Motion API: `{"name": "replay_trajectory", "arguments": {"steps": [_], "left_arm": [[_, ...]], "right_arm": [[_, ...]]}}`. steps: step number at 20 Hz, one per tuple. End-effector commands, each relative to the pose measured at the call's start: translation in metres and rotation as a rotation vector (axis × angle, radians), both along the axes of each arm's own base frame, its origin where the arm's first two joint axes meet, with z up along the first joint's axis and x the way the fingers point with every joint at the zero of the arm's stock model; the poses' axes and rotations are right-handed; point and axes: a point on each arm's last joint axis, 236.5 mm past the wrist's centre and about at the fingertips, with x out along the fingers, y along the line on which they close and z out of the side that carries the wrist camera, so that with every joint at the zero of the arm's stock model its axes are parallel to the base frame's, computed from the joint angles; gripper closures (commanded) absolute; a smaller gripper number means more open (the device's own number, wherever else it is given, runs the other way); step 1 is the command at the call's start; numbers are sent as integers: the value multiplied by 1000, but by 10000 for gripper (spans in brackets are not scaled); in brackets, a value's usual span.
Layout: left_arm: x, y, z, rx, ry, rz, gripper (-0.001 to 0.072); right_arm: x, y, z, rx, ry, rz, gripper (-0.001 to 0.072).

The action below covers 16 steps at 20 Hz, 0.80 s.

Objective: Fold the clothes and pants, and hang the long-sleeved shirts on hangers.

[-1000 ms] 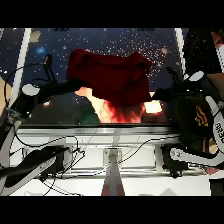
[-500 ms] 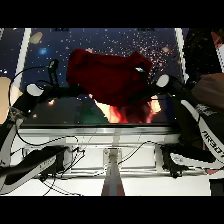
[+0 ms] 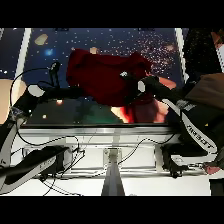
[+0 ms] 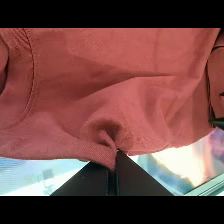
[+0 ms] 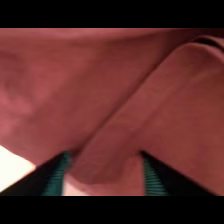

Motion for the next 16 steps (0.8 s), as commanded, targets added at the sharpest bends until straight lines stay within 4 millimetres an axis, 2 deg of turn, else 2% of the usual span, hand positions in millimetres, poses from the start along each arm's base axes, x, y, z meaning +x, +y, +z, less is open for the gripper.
{"name": "replay_trajectory", "arguments": {"steps": [1, 2, 3, 6, 11, 13, 16], "left_arm": [[0, 0, -1, 0, 2, 0, 691], [0, 0, -1, 0, 2, 0, 691], [0, 0, -1, 0, 2, 0, 691], [0, 0, 0, 1, 1, 0, 691], [0, 0, 0, 0, 1, 0, 691], [1, 2, 0, 2, -1, 6, 691], [4, 10, 0, 5, -2, 27, 691]], "right_arm": [[4, -14, -6, -76, -13, 11, 337], [4, -14, -6, -77, -11, 11, 340], [4, -14, -6, -78, -9, 11, 389], [1, -16, -5, -83, 1, 12, 698], [-1, -17, 0, -87, 4, 14, 699], [6, -14, 18, -69, -35, 16, 699], [28, -9, 64, -39, -134, 18, 698]]}}
